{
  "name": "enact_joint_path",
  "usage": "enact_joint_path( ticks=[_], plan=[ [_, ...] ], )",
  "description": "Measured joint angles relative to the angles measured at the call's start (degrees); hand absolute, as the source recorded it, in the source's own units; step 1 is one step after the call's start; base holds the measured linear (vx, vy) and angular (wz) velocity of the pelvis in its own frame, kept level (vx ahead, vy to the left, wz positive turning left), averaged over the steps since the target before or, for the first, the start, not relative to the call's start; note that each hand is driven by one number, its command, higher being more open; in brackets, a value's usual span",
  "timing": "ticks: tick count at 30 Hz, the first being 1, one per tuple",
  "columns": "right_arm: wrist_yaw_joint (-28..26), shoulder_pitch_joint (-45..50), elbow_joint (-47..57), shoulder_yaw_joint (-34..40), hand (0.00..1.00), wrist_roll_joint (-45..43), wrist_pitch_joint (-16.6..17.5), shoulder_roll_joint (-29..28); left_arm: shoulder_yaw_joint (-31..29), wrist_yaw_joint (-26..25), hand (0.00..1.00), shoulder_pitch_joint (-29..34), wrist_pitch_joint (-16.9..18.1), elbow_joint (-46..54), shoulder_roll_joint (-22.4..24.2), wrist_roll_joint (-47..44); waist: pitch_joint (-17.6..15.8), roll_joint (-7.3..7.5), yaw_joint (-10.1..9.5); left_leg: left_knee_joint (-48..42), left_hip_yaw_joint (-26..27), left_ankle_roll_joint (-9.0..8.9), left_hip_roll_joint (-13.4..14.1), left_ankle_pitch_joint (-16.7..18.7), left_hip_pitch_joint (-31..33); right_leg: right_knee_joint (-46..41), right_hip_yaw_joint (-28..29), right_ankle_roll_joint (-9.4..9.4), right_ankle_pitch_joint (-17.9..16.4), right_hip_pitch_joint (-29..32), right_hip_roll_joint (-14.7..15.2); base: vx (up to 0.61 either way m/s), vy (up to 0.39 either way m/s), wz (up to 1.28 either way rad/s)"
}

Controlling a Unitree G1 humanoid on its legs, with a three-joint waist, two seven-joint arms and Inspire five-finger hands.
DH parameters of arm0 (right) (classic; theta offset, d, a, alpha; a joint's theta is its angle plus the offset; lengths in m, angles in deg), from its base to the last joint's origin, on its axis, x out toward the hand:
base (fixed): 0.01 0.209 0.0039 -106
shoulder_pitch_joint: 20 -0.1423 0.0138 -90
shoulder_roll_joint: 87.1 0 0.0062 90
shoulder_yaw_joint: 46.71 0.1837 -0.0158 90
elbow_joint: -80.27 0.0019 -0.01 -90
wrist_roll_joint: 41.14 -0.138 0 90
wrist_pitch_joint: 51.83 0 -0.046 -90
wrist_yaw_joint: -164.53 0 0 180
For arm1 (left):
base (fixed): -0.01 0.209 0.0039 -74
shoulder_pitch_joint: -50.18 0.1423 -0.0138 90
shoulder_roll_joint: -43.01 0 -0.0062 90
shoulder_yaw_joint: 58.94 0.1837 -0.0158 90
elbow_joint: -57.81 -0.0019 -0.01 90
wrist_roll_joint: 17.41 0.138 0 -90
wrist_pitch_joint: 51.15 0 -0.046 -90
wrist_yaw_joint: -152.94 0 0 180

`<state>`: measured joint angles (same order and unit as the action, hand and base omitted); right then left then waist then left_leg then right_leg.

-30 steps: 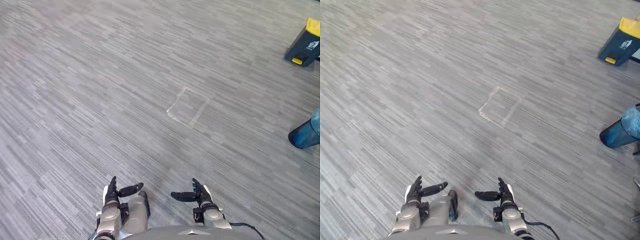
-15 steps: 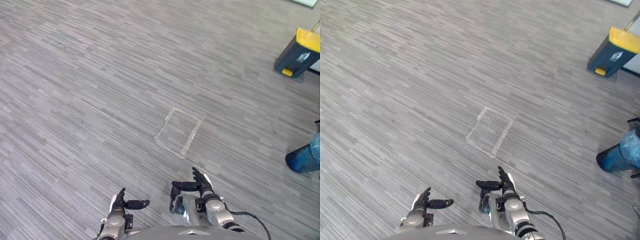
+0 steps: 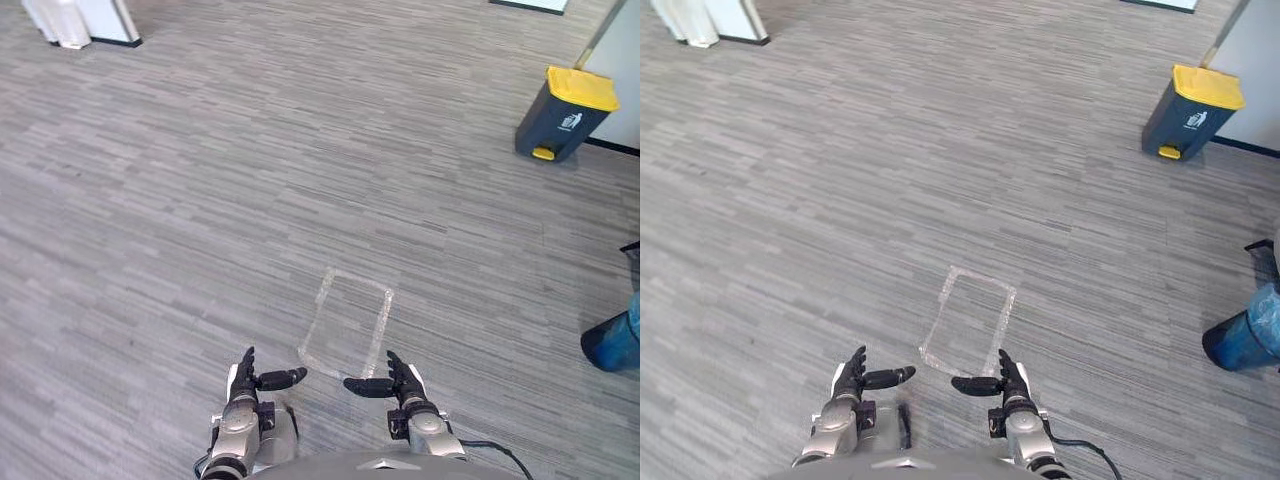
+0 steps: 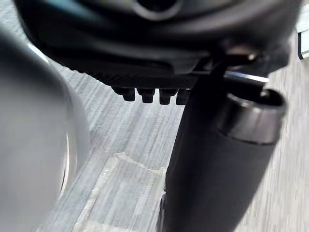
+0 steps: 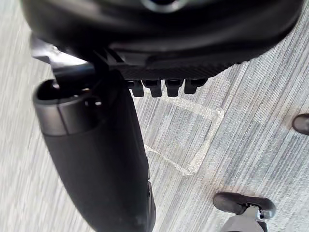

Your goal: Organize the slippers on the shoe rack

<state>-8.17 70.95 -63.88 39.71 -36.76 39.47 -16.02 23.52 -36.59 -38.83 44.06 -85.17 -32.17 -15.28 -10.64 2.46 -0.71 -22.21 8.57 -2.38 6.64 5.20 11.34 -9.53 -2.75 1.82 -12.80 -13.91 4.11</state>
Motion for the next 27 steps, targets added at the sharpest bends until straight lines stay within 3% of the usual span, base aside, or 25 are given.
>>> enact_joint_path(
  ticks=[1, 3, 4, 5, 8, 9, 11, 12, 13, 14, 15, 18, 20, 21, 22, 23, 24, 27],
  plan=[
    [0.08, 0.01, -0.81, 0.18, 1.0, 0.03, -0.21, -0.01, 0.39, 0.18, 1.0, 0.02, -0.2, -1.02, -0.77, -0.03, 0.39, 0.69, -0.21, -0.71, 1.36, 1.16, -0.81, 2.08, -0.85, -3.4, 0.79, 0.59, 0.4, 0.99, 1.41, 0.41, 0.24, -0.23],
    [0.13, -0.18, -1.11, 0.2, 1.0, 0.08, -0.21, 0.17, 0.57, 0.19, 1.0, 0.01, -0.53, -2.35, -1.59, 0.2, 0.29, 0.78, -0.41, 0.66, 2.88, 1.81, -1.59, 3.85, -4.14, -10.38, 1.16, 1.48, 0.92, 2.97, 2.61, 0.39, 0.231, -0.35],
    [0.14, -0.79, -1.9, 0.2, 1.0, 0.07, -0.18, 0.19, 0.62, 0.14, 1.0, 0.57, -0.93, -3.64, -2.32, 0.16, 0.14, 0.84, -0.46, 4.24, 4.67, 2.17, -2.44, 4.16, -9.05, -20.15, 0.84, 3.85, 2.87, 5.91, 4.24, 0.36, 0.204, -0.47],
    [0.03, -1.35, -2.57, 0.16, 1.0, 0.07, -0.12, 0.14, 0.95, 0.02, 1.0, 1.07, -1.09, -4.31, -3.0, 0.17, -0.5, 0.24, -0.23, 7.31, 5.55, 2.58, -2.77, 4.42, -13.76, -29.94, -1.17, 2.83, 3.98, 8.98, 5.74, 0.35, 0.175, -0.43],
    [-0.36, -1.95, -2.93, -0.3, 1.0, 0.13, 0.5, 0.36, 2.98, -0.17, 1.0, 1.47, -1.49, -5.39, -4.05, -0.23, -0.42, -0.57, 0.92, 12.04, 5.38, 2.9, -1.89, 4.87, -20.23, -37.99, -8.73, -1.56, -2.03, 14.92, 6.3, 0.29, 0.063, 0.01],
    [-0.51, -2.47, -2.93, -0.8, 1.0, 0.21, 0.68, 0.47, 3.36, -0.18, 1.0, 1.44, -1.5, -5.7, -4.08, -0.39, -0.57, -0.86, 1.15, 13.6, 5.62, 2.7, -0.79, 4.99, -21.7, -35.25, -11.37, -2.14, -3.48, 19.23, 5.18, 0.3, -0.019, 0.0],
    [-0.54, -3.01, -2.8, -1.16, 1.0, 0.27, 0.81, 0.55, 3.88, -0.11, 1.0, 1.42, -1.54, -5.75, -4.08, -0.43, -0.58, -0.86, 1.17, 14.82, 6.27, 2.39, 0.12, 5.15, -22.62, -28.75, -13.09, -1.84, -3.18, 23.4, 4.1, 0.33, -0.074, -0.07],
    [-0.54, -3.73, -2.96, -1.22, 1.0, 0.31, 1.08, 0.58, 4.0, 0.11, 1.0, 1.58, -1.56, -5.76, -4.02, -0.45, -0.56, -0.22, 1.35, 15.25, 6.93, -0.13, 0.18, 6.52, -24.13, -15.48, -15.35, -1.5, 2.37, 25.4, 3.15, 0.4, -0.135, -0.12],
    [-0.52, -3.52, -2.99, -1.45, 1.0, 0.31, 1.07, 0.6, 3.97, 0.14, 1.0, 1.87, -1.55, -5.73, -4.07, -0.45, -0.49, 0.4, 1.34, 15.27, 6.97, -0.74, -0.4, 6.93, -24.71, -11.21, -15.48, -1.7, 6.41, 25.34, 3.18, 0.34, -0.119, -0.14],
    [-0.59, -3.56, -3.16, -2.1, 1.0, 0.54, 1.44, 1.67, 3.95, 0.18, 1.0, 1.49, -1.74, -6.55, -3.55, -0.44, -0.68, -0.52, 1.73, 15.33, 6.68, -2.0, 0.42, 7.99, -26.32, -10.77, -15.49, -3.72, 10.86, 24.2, 1.66, 0.35, -0.154, -0.29],
    [-0.49, -3.7, -3.62, -2.03, 1.0, 0.6, 1.3, 2.67, 3.98, 0.39, 1.0, 1.73, -1.58, -6.89, -2.42, -0.35, 0.28, -2.47, 1.71, 14.39, 6.55, -1.88, 1.95, 7.91, -26.19, -10.07, -14.46, -4.14, 9.11, 23.88, -0.16, 0.27, -0.136, -0.35],
    [-0.48, -3.61, -3.68, -0.01, 1.0, 0.58, 1.0, 2.63, 3.8, 0.82, 1.0, 1.71, -1.53, -6.87, -1.79, -0.26, 0.49, -2.79, 1.9, 4.94, 4.96, -1.89, 3.83, 7.89, -23.19, -9.9, -14.18, -4.41, 6.38, 22.7, -1.33, 0.39, -0.212, -0.22],
    [-0.44, -1.82, -1.18, 0.27, 1.0, 0.56, 0.28, 2.79, -0.27, 1.2, 1.0, 2.11, -1.63, -5.28, -0.69, -0.27, 0.26, -3.65, 2.09, -17.74, 0.99, -4.62, 8.56, 4.58, -14.48, -6.28, -13.86, -5.53, 5.4, 17.28, -4.21, 0.44, -0.189, -0.09],
    [-0.4, -1.45, -0.67, 0.25, 1.0, 0.56, 0.16, 2.91, -1.01, 1.16, 1.0, 2.39, -1.61, -4.8, -0.66, -0.29, 0.28, -3.9, 2.08, -22.01, 0.43, -5.15, 9.42, 3.98, -12.8, -5.7, -13.63, -5.72, 5.17, 16.31, -4.88, 0.35, -0.049, -0.34],
    [-0.25, -1.09, -0.18, 0.32, 1.0, 0.42, 0.02, 3.01, -2.7, 1.11, 1.0, 2.91, -1.54, -3.61, -0.23, -0.34, 0.14, -3.95, 1.54, -30.73, 0.27, -5.12, 10.94, 5.76, -9.23, -4.93, -12.13, -6.72, 3.91, 13.87, -6.13, 0.34, 0.012, -0.65],
    [-0.06, -0.48, -0.56, 0.91, 1.0, 0.25, -0.15, 2.74, -2.9, 1.1, 1.0, 2.96, -1.52, -2.55, -0.09, -0.3, 0.27, -3.7, 0.97, -32.84, 1.4, -4.73, 10.6, 8.75, -7.05, -4.16, -10.1, -6.54, 3.65, 11.49, -6.29, 0.32, 0.034, -0.75],
    [-0.03, -0.37, -0.66, 1.35, 1.0, 0.18, -0.16, 2.58, -2.89, 1.12, 1.0, 2.98, -1.5, -2.31, -0.1, -0.3, 0.19, -3.2, 0.81, -31.78, 2.03, -4.27, 10.14, 9.49, -6.38, -3.68, -9.28, -6.53, 3.65, 10.85, -6.24, 0.31, 0.064, -0.98],
    [0.44, -0.3, -0.55, 3.83, 1.0, 0.02, -0.3, 2.02, -2.9, 1.11, 1.0, 2.79, -1.16, -2.05, -0.03, -0.35, 0.17, -2.69, 0.37, -14.44, -1.25, -3.22, 4.13, 12.62, -2.95, -2.0, -1.91, -5.71, 3.91, 8.82, -4.71, 0.28, 0.127, -1.18]
  ],
)
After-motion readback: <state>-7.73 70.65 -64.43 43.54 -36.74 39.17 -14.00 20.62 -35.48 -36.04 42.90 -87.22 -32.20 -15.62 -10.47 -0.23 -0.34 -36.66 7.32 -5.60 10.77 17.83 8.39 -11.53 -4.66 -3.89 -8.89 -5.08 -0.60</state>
